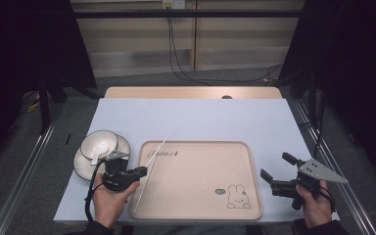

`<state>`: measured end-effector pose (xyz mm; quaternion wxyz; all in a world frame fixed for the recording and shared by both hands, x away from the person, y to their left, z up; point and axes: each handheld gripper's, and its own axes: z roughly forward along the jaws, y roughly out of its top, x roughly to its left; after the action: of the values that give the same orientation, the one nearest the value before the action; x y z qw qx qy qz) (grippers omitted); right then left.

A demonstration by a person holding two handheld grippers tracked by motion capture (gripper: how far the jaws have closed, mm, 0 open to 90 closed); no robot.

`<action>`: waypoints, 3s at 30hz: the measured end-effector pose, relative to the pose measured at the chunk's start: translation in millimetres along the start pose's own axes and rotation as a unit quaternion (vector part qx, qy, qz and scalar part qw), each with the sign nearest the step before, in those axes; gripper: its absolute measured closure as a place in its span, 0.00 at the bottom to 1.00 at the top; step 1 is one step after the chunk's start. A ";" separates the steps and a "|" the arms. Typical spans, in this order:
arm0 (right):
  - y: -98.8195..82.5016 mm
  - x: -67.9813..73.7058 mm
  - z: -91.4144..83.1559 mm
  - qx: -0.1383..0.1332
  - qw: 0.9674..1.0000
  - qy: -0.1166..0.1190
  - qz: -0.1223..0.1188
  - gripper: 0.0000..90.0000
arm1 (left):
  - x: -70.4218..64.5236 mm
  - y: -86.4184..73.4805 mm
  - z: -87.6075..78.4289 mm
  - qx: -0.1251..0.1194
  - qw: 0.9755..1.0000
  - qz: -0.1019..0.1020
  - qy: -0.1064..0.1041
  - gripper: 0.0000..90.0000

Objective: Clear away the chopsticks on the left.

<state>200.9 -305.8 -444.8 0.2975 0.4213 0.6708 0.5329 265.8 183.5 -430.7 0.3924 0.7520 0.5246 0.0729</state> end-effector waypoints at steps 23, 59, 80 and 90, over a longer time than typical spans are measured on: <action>-0.3 1.0 0.3 0.003 1.000 0.004 -0.001 0.01 | -9.1 -15.2 17.3 0.050 0.998 -0.013 0.034 0.94; -0.2 0.8 0.3 0.002 1.000 0.008 -0.001 0.01 | -10.1 -7.7 2.1 -0.023 0.993 0.099 -0.067 0.43; -0.2 0.7 0.3 0.002 1.000 0.005 0.000 0.01 | 41.4 -24.3 -72.6 -0.171 0.969 0.158 -0.082 0.03; -0.5 0.3 -0.3 0.002 1.000 0.003 0.001 0.01 | 68.0 -46.0 -97.6 -0.202 0.971 0.126 -0.032 0.02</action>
<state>200.4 -305.7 -445.2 0.2939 0.4213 0.6722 0.5332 211.1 297.7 -415.4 0.5402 0.7193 0.3875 0.2018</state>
